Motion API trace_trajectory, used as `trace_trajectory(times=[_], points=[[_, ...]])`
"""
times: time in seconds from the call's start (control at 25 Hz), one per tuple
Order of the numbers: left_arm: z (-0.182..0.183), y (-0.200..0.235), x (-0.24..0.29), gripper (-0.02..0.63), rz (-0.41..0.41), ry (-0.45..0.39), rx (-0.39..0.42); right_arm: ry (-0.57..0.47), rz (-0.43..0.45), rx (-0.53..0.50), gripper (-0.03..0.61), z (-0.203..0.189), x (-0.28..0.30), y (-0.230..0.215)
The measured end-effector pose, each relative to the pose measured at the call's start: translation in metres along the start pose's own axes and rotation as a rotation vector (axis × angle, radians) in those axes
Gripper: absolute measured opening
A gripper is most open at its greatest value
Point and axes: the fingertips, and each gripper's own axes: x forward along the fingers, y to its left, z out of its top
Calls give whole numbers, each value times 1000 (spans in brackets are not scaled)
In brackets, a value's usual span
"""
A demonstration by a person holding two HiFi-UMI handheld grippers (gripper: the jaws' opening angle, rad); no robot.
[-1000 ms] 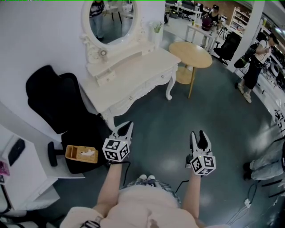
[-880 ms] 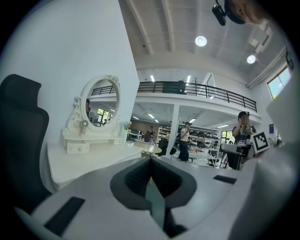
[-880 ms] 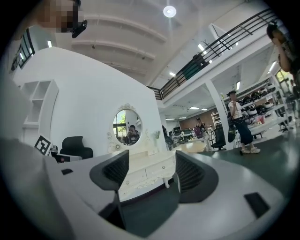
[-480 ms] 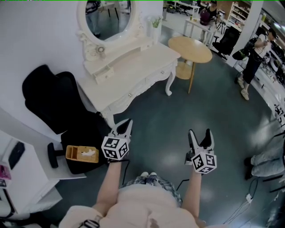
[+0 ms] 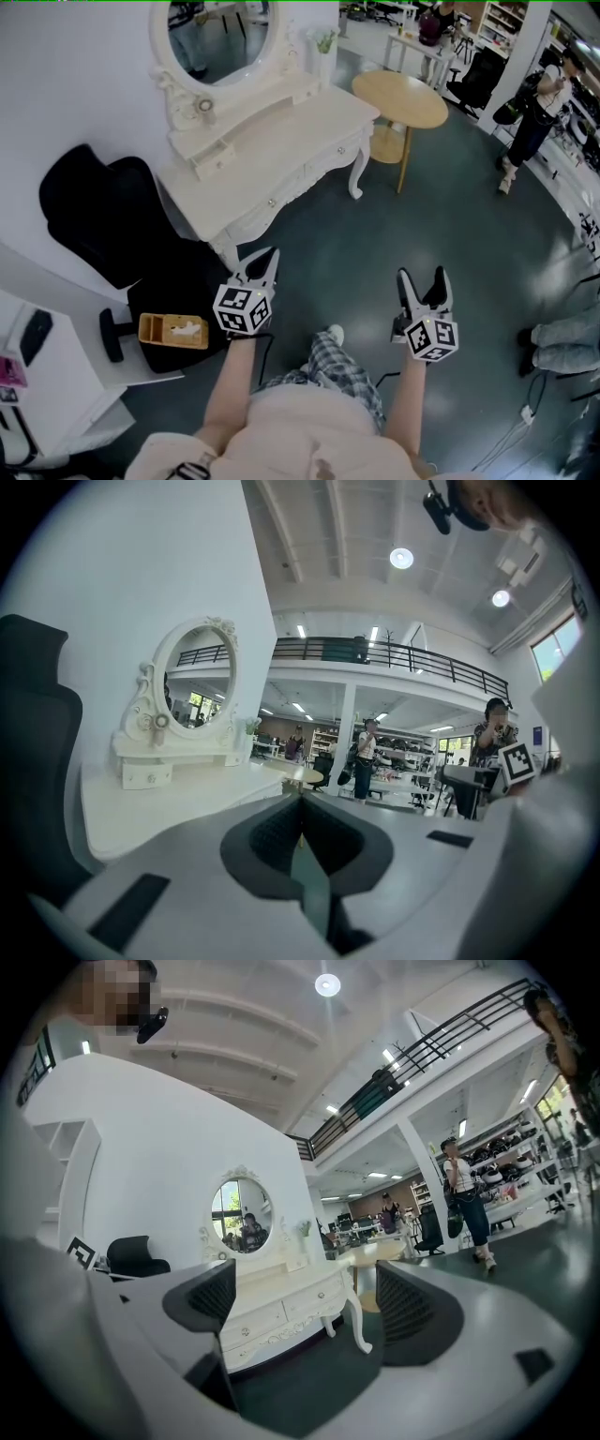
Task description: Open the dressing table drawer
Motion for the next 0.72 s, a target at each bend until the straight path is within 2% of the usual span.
trace_trajectory(times=[0.44,0.72], points=[[23,52,86,26,45,-23,13,-22,37,19,459,2,115,-25],[43,115,211,26,98,-46,-2,-35,76,27,459,8,263,-70]])
